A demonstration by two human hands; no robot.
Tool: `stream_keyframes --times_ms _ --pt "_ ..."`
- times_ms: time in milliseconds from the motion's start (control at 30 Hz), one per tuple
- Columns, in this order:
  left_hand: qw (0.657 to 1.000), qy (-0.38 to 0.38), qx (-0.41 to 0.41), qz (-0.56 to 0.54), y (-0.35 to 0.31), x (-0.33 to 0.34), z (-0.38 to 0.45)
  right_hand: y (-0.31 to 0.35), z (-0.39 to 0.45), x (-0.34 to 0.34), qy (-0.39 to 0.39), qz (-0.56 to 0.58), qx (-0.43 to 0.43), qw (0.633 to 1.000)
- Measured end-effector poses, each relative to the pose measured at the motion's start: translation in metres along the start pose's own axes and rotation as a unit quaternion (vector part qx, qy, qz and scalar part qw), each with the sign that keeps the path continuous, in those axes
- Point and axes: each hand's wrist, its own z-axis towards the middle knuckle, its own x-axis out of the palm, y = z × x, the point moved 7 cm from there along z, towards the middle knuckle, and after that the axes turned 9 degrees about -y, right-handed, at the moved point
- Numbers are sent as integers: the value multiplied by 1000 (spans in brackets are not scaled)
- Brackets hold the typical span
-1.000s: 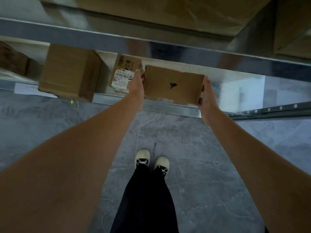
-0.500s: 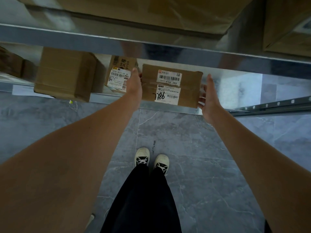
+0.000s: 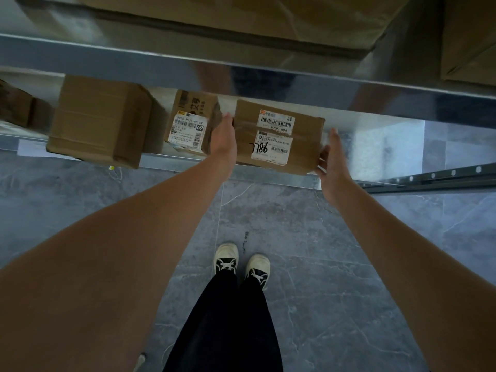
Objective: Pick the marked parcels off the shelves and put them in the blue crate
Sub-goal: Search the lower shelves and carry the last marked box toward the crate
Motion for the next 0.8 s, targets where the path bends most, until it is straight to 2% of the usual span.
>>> stream_keyframes --times_ms 200,500,600,667,733,767,800 --pt "999 53 11 6 5 18 -10 5 12 -6 -2 2 -15 1000" --pt "997 67 30 7 12 35 4 5 24 -12 12 40 -20 999" --pt "997 47 54 32 8 29 -6 9 21 -14 -24 -6 -46 999" --pt "991 -9 131 38 -10 7 -22 10 11 -24 -129 -109 -107 980" --pt "973 -73 217 41 -26 -26 -27 22 -14 -26 -226 -185 -255 922" --pt "963 -98 247 39 -32 -43 -23 25 -32 -14 -225 -208 -338 890" --pt "957 -118 262 38 -37 -62 -14 25 -48 4 -190 -221 -400 869"
